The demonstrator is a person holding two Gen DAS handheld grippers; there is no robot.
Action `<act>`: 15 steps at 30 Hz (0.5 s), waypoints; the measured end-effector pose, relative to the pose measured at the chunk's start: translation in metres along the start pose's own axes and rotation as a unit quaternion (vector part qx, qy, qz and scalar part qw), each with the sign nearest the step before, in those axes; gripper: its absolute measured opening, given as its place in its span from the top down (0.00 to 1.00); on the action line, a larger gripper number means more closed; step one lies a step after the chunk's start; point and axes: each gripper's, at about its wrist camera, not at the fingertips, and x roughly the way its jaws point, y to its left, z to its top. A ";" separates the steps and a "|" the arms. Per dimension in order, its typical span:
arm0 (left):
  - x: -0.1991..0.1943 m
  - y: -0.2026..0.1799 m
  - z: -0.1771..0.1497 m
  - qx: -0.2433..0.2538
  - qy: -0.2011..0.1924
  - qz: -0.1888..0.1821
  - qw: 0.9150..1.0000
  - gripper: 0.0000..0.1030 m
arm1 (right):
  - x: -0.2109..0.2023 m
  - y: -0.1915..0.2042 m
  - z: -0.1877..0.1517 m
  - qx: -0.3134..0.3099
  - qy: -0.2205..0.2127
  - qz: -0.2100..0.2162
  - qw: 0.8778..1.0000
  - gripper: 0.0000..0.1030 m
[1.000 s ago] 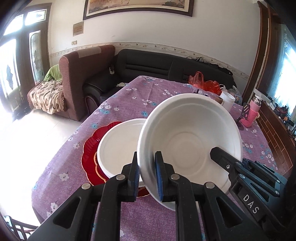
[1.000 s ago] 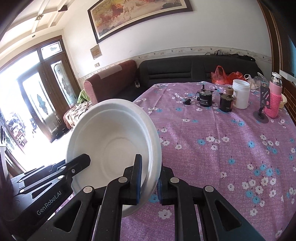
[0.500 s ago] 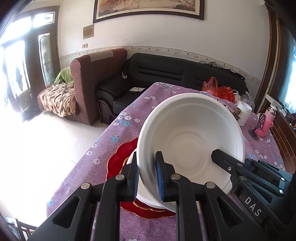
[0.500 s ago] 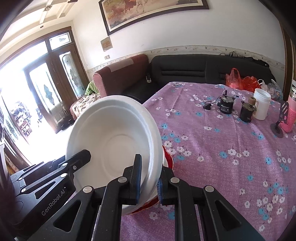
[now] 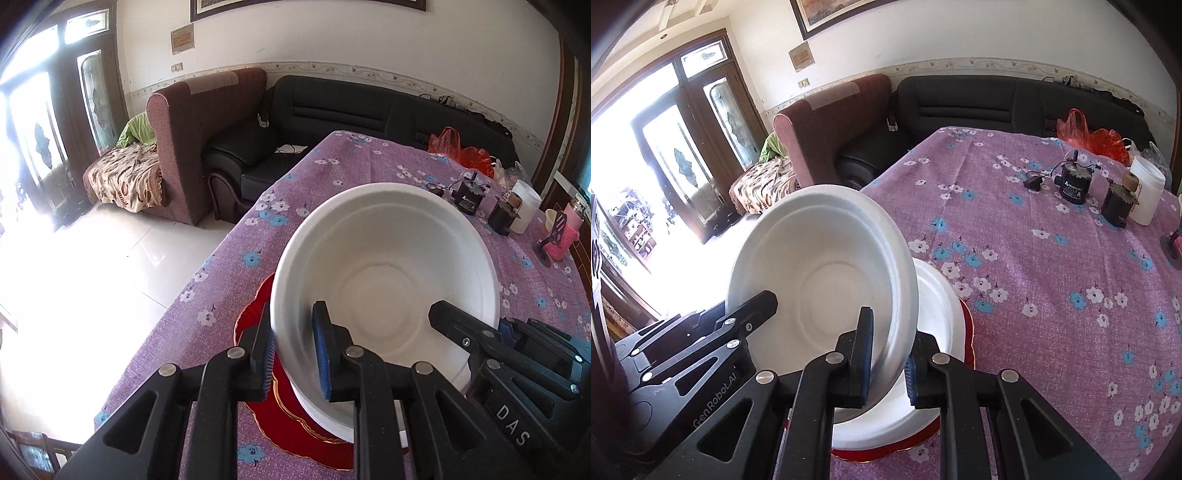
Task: Organize plates and bowls
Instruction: 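Lower the second white bowl onto the top of the stack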
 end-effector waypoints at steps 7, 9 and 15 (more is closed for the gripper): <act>0.024 -0.002 -0.003 0.007 0.022 0.005 1.000 0.81 | 0.026 -0.009 -0.003 0.003 0.023 -0.011 1.000 0.84; 0.027 -0.002 -0.004 0.008 0.025 0.007 1.000 0.81 | 0.031 -0.010 -0.005 0.003 0.026 -0.012 1.000 0.83; 0.029 -0.002 -0.006 0.009 0.024 0.016 1.000 0.78 | 0.034 -0.008 -0.007 -0.004 0.021 -0.015 1.000 0.83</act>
